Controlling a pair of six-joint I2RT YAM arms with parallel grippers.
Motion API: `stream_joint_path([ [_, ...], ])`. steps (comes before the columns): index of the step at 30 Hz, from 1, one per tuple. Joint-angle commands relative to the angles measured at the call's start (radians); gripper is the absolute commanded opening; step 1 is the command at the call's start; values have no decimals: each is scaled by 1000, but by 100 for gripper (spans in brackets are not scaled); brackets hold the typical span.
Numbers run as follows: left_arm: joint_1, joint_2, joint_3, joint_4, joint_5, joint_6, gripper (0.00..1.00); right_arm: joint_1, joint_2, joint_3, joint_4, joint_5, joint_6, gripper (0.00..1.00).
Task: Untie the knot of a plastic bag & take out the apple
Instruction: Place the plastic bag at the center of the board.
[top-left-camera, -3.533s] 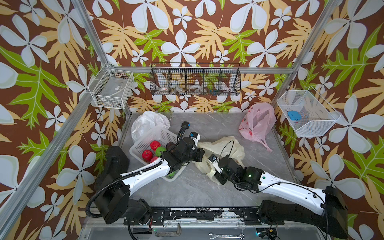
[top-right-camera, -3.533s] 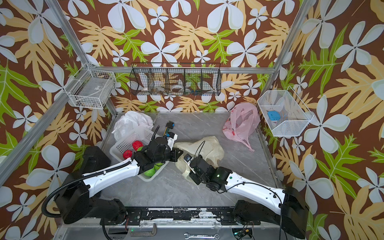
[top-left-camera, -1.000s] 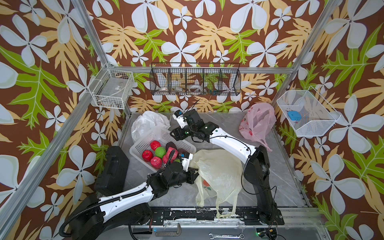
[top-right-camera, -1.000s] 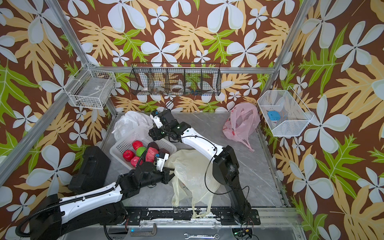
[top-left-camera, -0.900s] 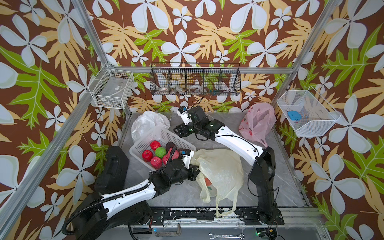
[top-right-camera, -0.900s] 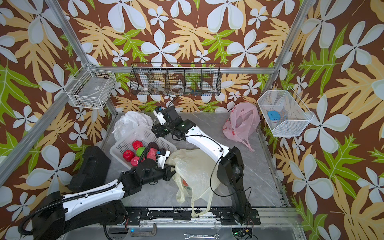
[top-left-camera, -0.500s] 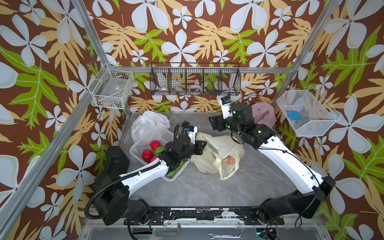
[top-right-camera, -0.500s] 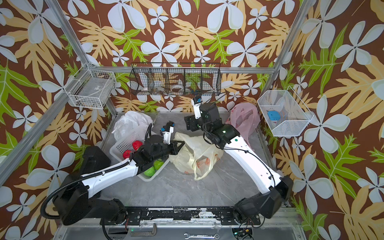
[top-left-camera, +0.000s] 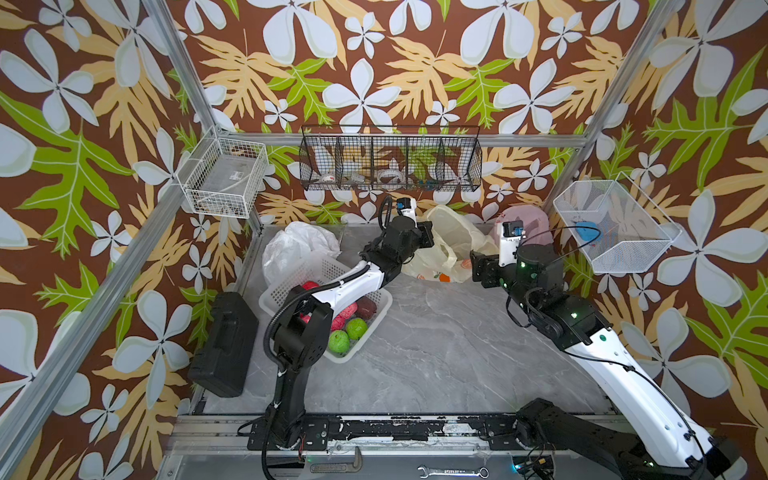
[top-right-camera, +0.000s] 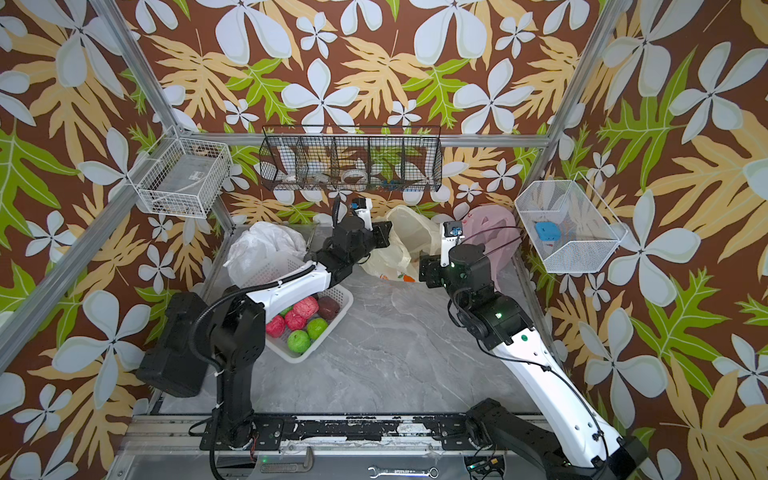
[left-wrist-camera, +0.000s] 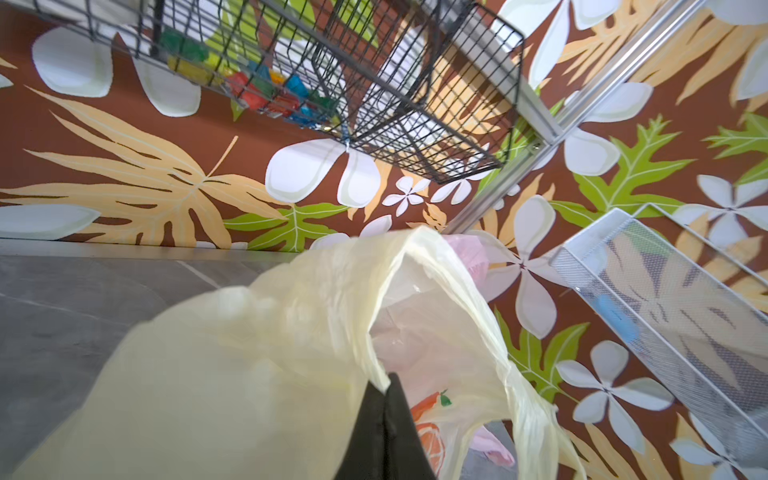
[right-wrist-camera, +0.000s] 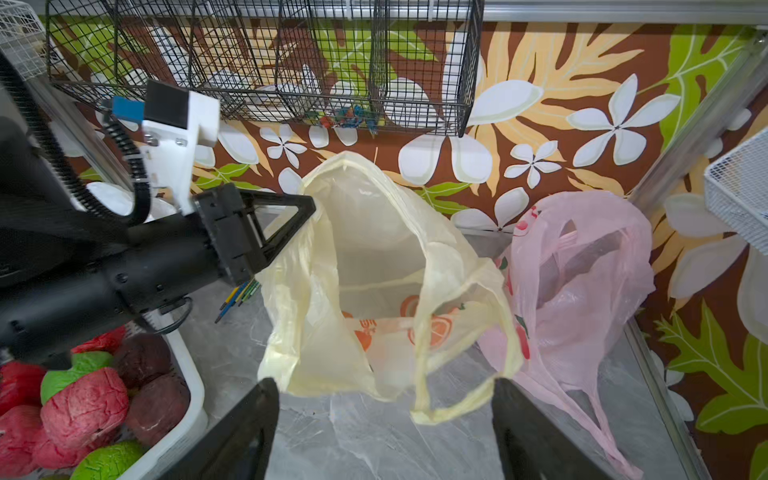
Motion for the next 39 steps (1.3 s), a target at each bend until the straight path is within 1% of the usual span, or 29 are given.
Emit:
stream_joint_path([
  [1, 15, 128, 116, 128, -38, -13, 0, -13, -16, -39, 0, 36, -15, 82],
  [4, 17, 269, 262, 177, -75, -14, 0, -15, -12, -84, 18, 25, -8, 82],
  [6, 19, 366, 376, 175, -55, -20, 2, -15, 3, -104, 25, 9, 3, 82],
  [7, 20, 416, 458, 131, -36, -20, 8, -15, 15, -114, 30, -4, 9, 82],
  [9, 21, 497, 596, 23, 5, -1, 25, -16, 37, -125, 36, -25, 15, 82],
  [10, 21, 513, 631, -25, 22, 12, 34, -17, 49, -128, 38, -34, 19, 82],
  [11, 21, 503, 622, -50, 32, 27, 42, -18, 59, -128, 42, -45, 22, 82],
  [12, 21, 477, 584, -52, 41, 44, 46, -18, 66, -129, 45, -55, 25, 82],
  [13, 21, 430, 515, -37, 47, 64, 50, -17, 73, -130, 52, -64, 28, 82],
  [17, 28, 213, 185, 51, 39, 142, 58, -17, 93, -133, 81, -109, 51, 82],
  [21, 49, 54, 39, -9, 73, 212, 62, -17, 115, -142, 101, -156, 86, 81],
  [25, 74, -117, -117, -78, 77, 268, 63, -17, 134, -165, 126, -206, 122, 80],
  [28, 110, -269, -294, -104, 45, 252, 58, -8, 148, -205, 177, -243, 143, 79],
  [30, 142, -362, -420, -127, 32, 220, 54, 14, 174, -223, 202, -241, 149, 79],
  [32, 170, -441, -527, -189, 33, 203, 49, 48, 217, -222, 212, -241, 151, 79],
  [34, 174, -497, -595, -282, 31, 208, 46, 77, 267, -211, 219, -249, 149, 78],
  [36, 174, -567, -666, -360, 37, 205, 37, 101, 312, -195, 229, -265, 152, 78],
  [37, 169, -619, -716, -375, 26, 198, 30, 107, 334, -186, 235, -285, 157, 78],
  [39, 157, -726, -830, -371, -3, 174, 25, 114, 363, -165, 236, -319, 156, 77],
])
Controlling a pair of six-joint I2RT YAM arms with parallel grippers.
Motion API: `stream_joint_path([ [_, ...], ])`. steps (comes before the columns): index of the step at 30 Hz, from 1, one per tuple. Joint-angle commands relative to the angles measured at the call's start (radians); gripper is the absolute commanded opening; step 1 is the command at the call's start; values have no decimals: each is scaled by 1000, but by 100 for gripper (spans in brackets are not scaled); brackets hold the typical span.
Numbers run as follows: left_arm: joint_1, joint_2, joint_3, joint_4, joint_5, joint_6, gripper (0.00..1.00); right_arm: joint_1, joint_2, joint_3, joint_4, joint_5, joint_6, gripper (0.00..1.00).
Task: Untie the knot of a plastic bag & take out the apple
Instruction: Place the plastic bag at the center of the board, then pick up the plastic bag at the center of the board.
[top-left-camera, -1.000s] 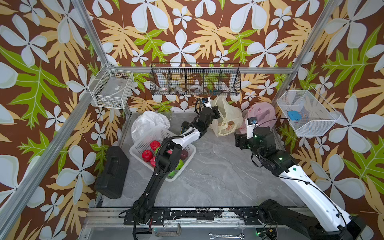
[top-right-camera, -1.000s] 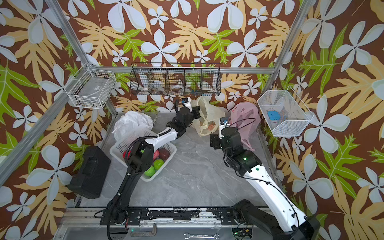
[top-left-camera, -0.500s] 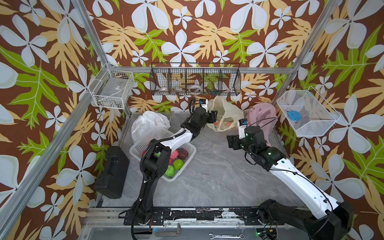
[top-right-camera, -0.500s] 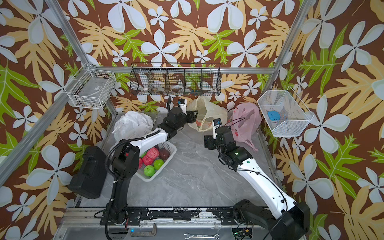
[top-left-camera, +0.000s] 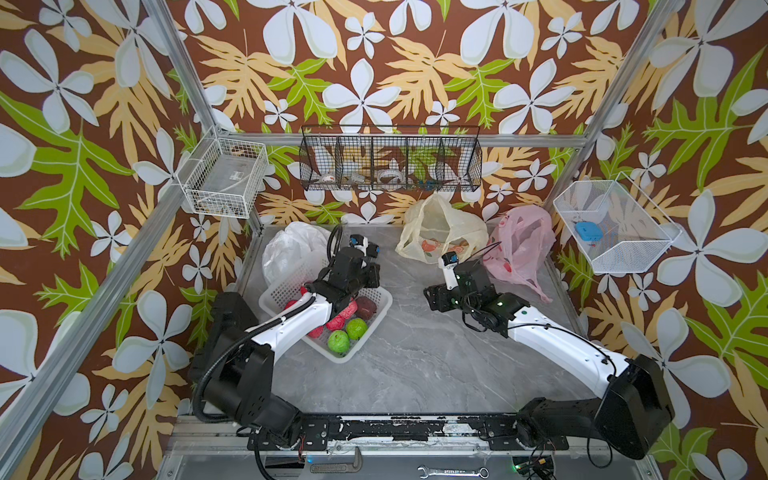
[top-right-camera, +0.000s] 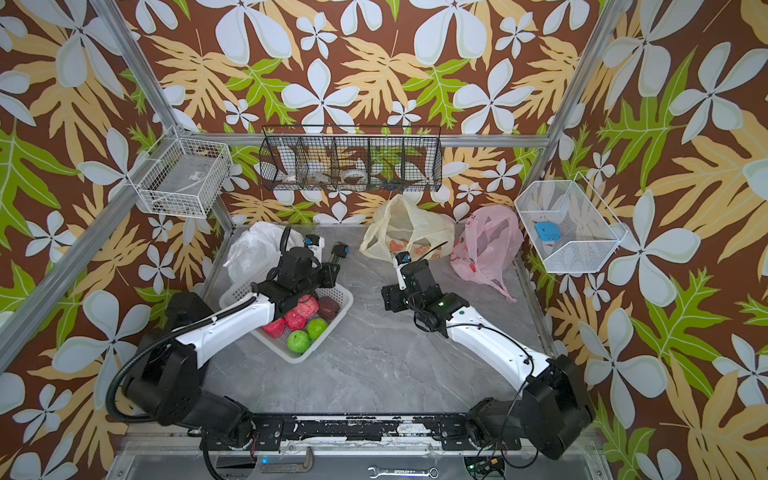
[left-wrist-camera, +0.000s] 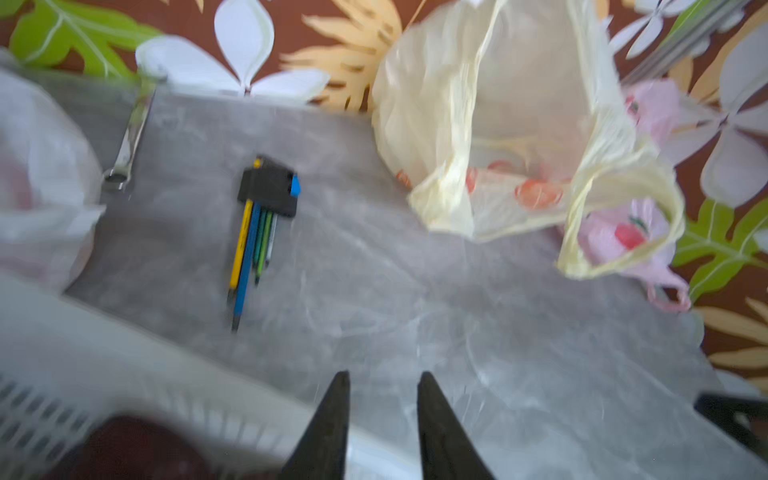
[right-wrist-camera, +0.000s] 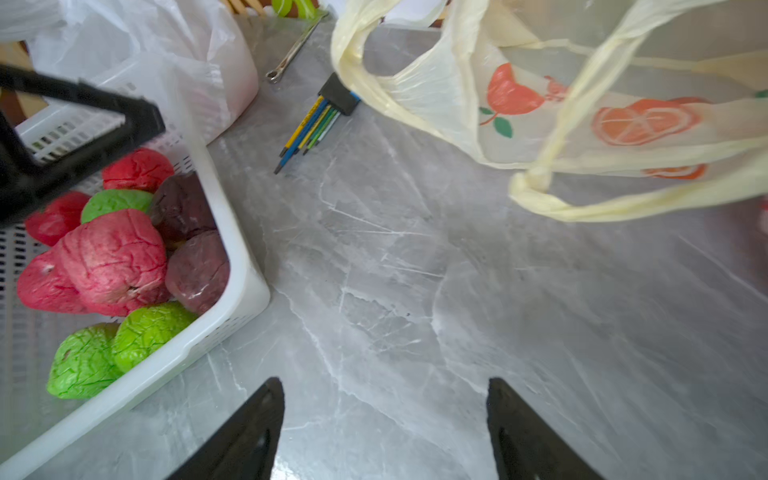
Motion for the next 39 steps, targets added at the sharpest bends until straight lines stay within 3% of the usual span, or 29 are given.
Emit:
stream_joint_path([
  [1, -10, -130, -120, -72, -44, -38, 23, 9, 30, 33, 37, -48, 5, 77],
  [7, 2, -245, -229, -200, -149, -37, 22, 11, 46, 59, 23, -37, -16, 77],
  [13, 58, -159, -256, -122, -161, -2, 21, 14, 70, 68, 10, -75, 4, 77],
  [19, 68, -14, -177, -108, -173, 18, 19, 19, 36, 56, -24, -51, 13, 77],
  [24, 68, -51, -73, -198, -165, 39, 21, 18, 6, 53, -75, -17, 1, 77],
  [29, 70, -106, 78, -324, -316, 130, 37, 19, 4, 64, -100, -4, -9, 77],
  [32, 87, -58, 177, -366, -515, 216, 67, 19, 12, 72, -99, -2, -13, 77],
  [34, 133, 13, 255, -371, -584, 277, 79, 18, 19, 77, -95, -4, -15, 77],
  [39, 300, 320, 606, -520, -555, 309, 84, 19, 42, 102, -91, -18, -19, 77],
])
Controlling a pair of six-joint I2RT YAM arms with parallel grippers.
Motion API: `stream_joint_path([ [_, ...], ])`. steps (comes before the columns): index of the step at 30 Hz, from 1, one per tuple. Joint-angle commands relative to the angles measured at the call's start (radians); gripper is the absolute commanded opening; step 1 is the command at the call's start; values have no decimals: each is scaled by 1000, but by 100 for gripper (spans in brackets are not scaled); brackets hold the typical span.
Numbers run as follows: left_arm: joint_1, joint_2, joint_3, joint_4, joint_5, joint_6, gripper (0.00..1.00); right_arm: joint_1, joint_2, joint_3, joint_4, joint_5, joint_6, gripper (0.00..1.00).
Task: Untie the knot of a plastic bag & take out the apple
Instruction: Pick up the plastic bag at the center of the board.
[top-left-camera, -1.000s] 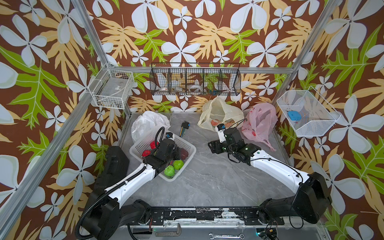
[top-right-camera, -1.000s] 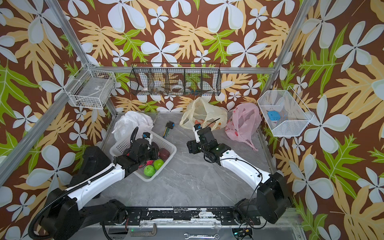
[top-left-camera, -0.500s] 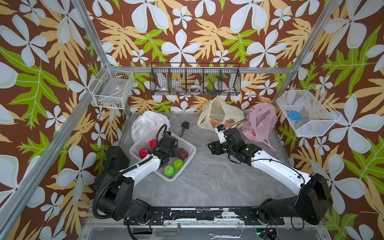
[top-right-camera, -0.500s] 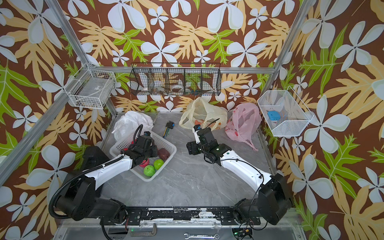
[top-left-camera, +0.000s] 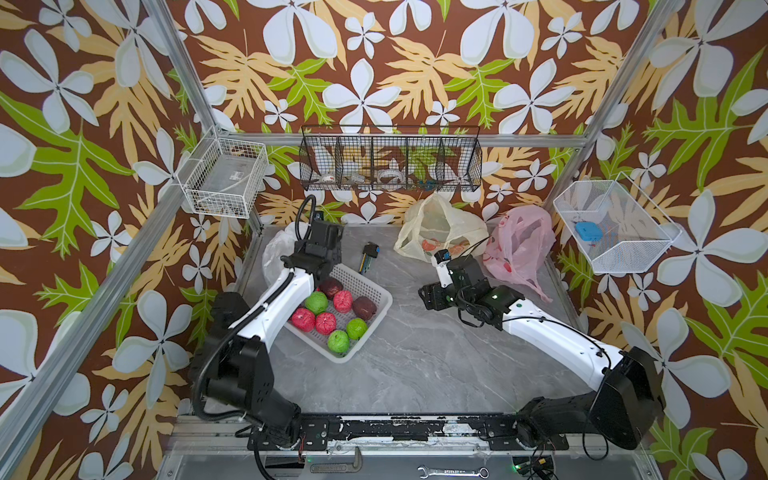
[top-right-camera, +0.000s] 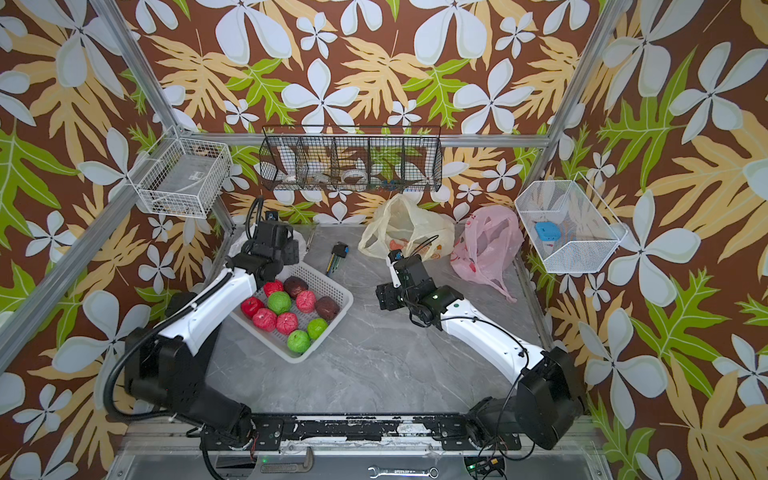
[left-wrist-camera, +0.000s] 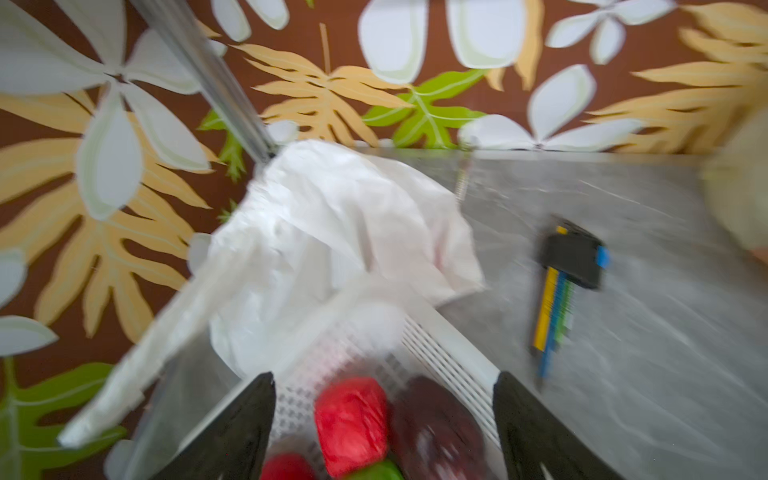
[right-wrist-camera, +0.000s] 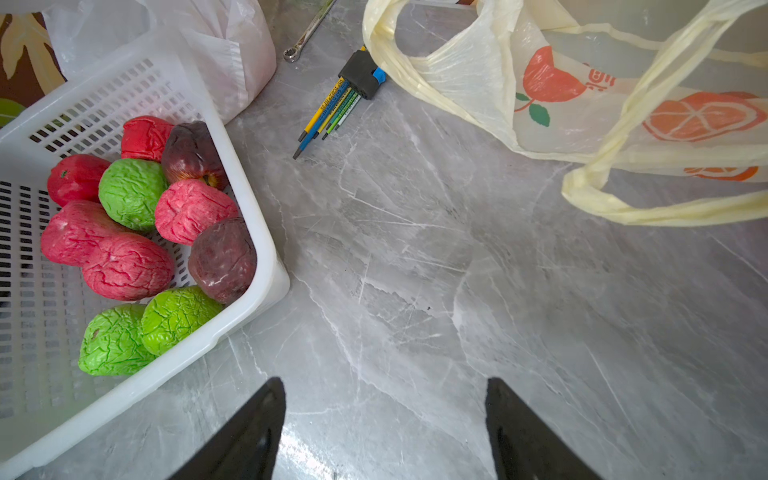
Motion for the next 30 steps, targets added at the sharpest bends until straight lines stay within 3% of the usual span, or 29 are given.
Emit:
stream_joint_path([
  [1, 63, 157, 203, -144, -62, 54, 85, 0, 10, 21, 0, -7, -8, 77],
  [8, 133, 434, 520, -197, -94, 104, 89, 0, -7, -3, -6, 36, -15, 77],
  [13, 184, 636, 810, -359, -43, 107, 91, 0, 20, 3, -10, 44, -28, 77],
  [18, 222, 719, 857, -382, 117, 92, 90, -1, 63, 31, -7, 38, -35, 77],
  [20, 228, 729, 843, -383, 164, 92, 86, -1, 79, 44, -4, 33, -37, 77],
  [23, 233, 725, 821, -387, 198, 90, 64, -1, 93, 59, -4, 29, -37, 77],
  [28, 233, 665, 784, -379, 194, 89, 13, -1, 83, 63, -5, 37, -37, 77],
  [30, 233, 621, 748, -362, 185, 86, 1, 0, 74, 65, -10, 40, -38, 77],
])
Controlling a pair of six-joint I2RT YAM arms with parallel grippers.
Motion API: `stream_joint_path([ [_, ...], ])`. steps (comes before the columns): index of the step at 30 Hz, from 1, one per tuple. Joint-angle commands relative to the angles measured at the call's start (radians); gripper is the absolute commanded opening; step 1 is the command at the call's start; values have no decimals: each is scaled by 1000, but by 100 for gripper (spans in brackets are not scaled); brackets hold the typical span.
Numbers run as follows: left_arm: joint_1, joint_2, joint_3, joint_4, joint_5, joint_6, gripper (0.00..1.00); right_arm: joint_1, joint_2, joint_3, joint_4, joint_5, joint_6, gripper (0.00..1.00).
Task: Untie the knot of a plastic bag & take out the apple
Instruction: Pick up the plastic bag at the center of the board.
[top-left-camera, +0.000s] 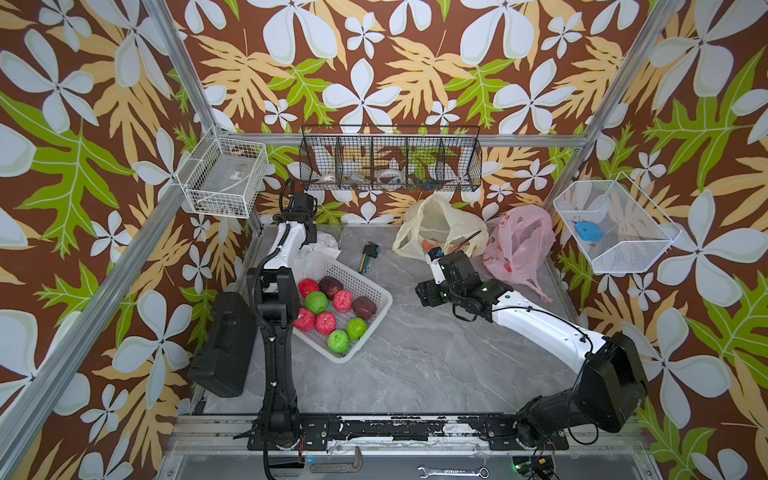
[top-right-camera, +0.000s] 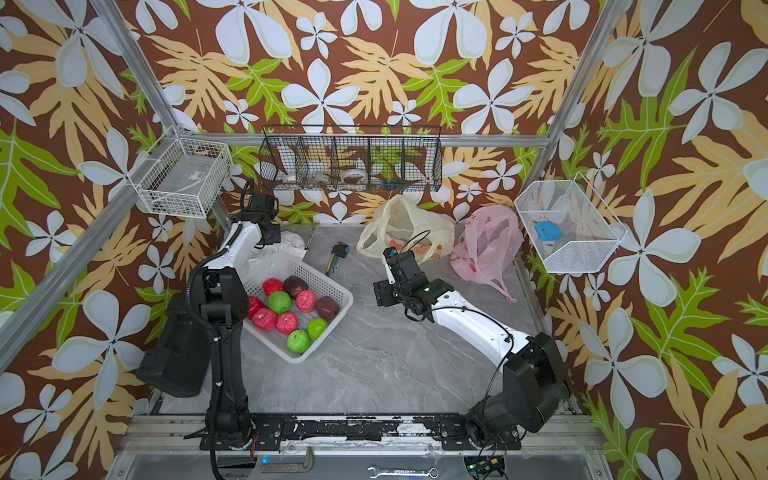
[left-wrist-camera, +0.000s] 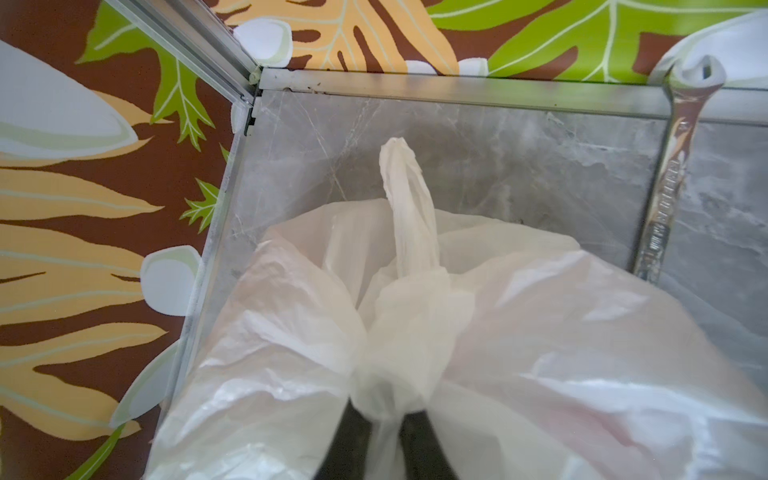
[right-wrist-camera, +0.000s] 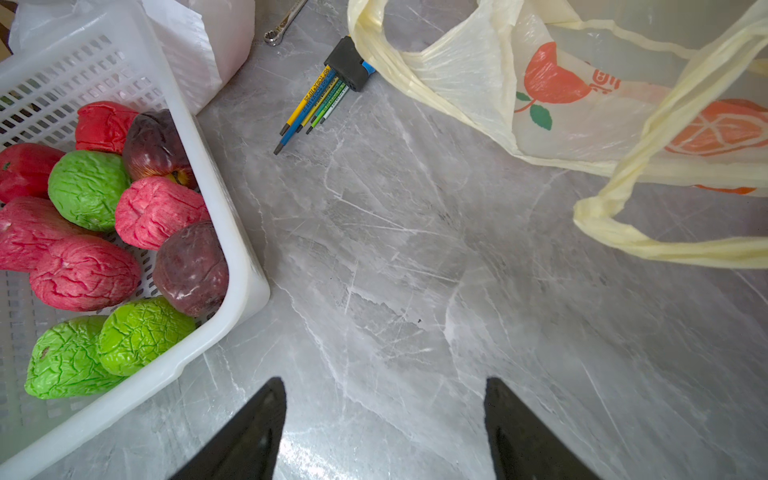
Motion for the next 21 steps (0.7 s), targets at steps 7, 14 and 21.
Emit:
stream_joint_path([
  [7, 2, -236, -220, 123, -29, 2, 0, 0, -65, -3, -8, 27, -9, 77],
  [14, 1, -377, -287, 171, -84, 24, 0, 0, -135, -19, -21, 50, -4, 76],
  [21, -16, -503, -357, 210, -95, 44, 0, 0, -193, -42, -25, 67, 5, 76],
])
